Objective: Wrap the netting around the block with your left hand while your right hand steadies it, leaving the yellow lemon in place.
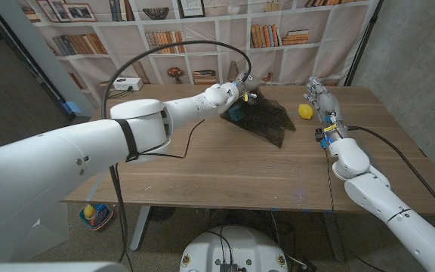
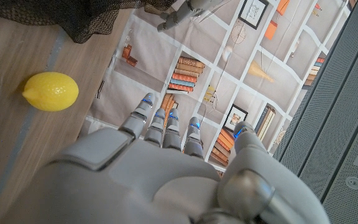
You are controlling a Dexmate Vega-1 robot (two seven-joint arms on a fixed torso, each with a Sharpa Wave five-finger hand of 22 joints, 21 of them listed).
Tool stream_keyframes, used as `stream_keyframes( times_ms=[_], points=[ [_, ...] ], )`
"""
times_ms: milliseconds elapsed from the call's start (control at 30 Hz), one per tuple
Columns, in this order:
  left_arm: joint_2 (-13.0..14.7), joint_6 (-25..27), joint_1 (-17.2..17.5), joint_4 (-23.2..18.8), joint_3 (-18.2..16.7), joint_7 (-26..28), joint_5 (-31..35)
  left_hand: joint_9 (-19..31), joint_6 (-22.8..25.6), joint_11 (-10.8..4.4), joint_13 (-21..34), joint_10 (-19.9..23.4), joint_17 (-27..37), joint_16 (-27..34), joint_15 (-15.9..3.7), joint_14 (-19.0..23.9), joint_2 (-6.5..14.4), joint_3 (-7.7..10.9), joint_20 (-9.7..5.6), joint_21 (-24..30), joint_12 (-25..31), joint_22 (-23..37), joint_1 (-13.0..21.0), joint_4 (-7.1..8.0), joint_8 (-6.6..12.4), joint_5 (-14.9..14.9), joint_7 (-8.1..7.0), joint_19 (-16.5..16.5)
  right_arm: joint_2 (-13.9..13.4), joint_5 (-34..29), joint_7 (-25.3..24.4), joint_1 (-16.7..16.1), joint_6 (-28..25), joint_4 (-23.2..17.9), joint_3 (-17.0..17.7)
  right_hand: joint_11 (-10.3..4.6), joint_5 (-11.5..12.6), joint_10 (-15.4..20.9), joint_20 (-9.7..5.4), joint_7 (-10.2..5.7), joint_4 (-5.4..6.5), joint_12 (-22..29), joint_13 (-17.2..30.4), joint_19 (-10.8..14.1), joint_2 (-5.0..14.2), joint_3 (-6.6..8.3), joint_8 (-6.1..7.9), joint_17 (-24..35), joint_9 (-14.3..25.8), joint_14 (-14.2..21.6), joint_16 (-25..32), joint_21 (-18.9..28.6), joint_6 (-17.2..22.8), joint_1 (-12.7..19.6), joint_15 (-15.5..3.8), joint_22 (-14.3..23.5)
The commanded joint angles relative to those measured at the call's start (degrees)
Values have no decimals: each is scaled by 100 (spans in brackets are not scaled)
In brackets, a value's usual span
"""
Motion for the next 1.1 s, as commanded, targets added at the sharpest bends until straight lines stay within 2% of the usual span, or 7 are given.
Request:
stream_keyframes(
  times_ms=[33, 133, 267, 400, 600, 700, 1100],
  points=[
    [-387, 471, -94, 878, 989, 314, -13, -8, -1240, 639, -215, -1367, -159, -3, 562, -1134, -2, -388, 66, -303, -15, 17, -199, 59, -49, 213, 312, -516, -9, 42, 138, 119, 70, 156, -4, -11, 10, 44, 17, 13, -31, 1, 9, 58, -34, 17, 15, 5, 15, 27, -11, 12, 0, 6, 6, 29],
    [-365, 688, -22, 869, 996, 517, 35, -4, -2035, 992, -369, -2285, -255, 9, 837, -1827, 123, -557, 66, -529, -1, 28, -261, 75, -26, 348, 470, -896, -12, 35, 139, 136, 64, 161, -11, -1, 10, 42, 16, 10, -31, 0, 9, 57, -34, 17, 16, 6, 15, 25, -12, 11, 2, 4, 4, 29],
    [-335, 1308, 161, 859, 912, 1201, 39, -3, -2385, 1076, -428, -2609, -277, 28, 907, -2058, 195, -606, 67, -630, 2, 35, -300, 90, -36, 398, 513, -1087, -17, 28, 134, 140, 62, 156, -11, 0, 10, 48, 17, 15, -34, 2, 9, 59, -36, 18, 16, 5, 15, 26, -12, 11, 3, 6, 4, 29],
    [-341, 1889, 336, 823, 601, 2046, -230, -11, -1915, 673, -589, -2139, -355, 229, 533, -1617, 812, -413, 40, -517, 268, 55, -129, 66, 180, 459, 201, -743, -31, 9, 119, 138, 35, 126, -15, 6, 10, 51, 19, 20, -39, 3, 9, 60, -38, 19, 20, 4, 16, 27, -13, 11, 12, 9, 12, 29],
    [-198, 2406, 590, 466, -53, 3748, -746, -35, -872, 150, -845, -1224, -472, 362, 71, -742, 1068, -413, -204, -269, 571, 11, -291, 103, 352, 317, -302, -14, -49, -15, 101, 142, -22, 73, -28, -1, 9, 65, 21, 24, -42, 7, 9, 58, -38, 21, 24, 4, 16, 28, -13, 10, 23, 10, 14, 29],
    [505, 2672, 731, -878, -296, 3924, -727, -41, -179, -184, -1001, -628, -500, 436, -144, -228, 1297, -171, -323, -164, 717, 0, -196, 53, 456, 172, -474, 283, -41, -27, 104, 168, -35, 73, -49, 4, 10, 67, 22, 25, -46, 7, 8, 57, -37, 24, 27, 4, 16, 26, -15, 9, 33, 14, 17, 29],
    [1800, 2764, 1502, -3650, -1514, 3812, -589, -38, 535, -174, -1219, 140, -446, 535, -209, 268, 1490, 659, -382, -54, 829, 28, -196, 188, 463, -262, -444, 500, -6, -57, 171, 320, -67, 120, -158, 22, 15, 83, 32, 33, -59, 11, 8, 54, -29, 35, 33, 1, 16, 28, -17, 6, 55, 30, 24, 29]
  ],
)
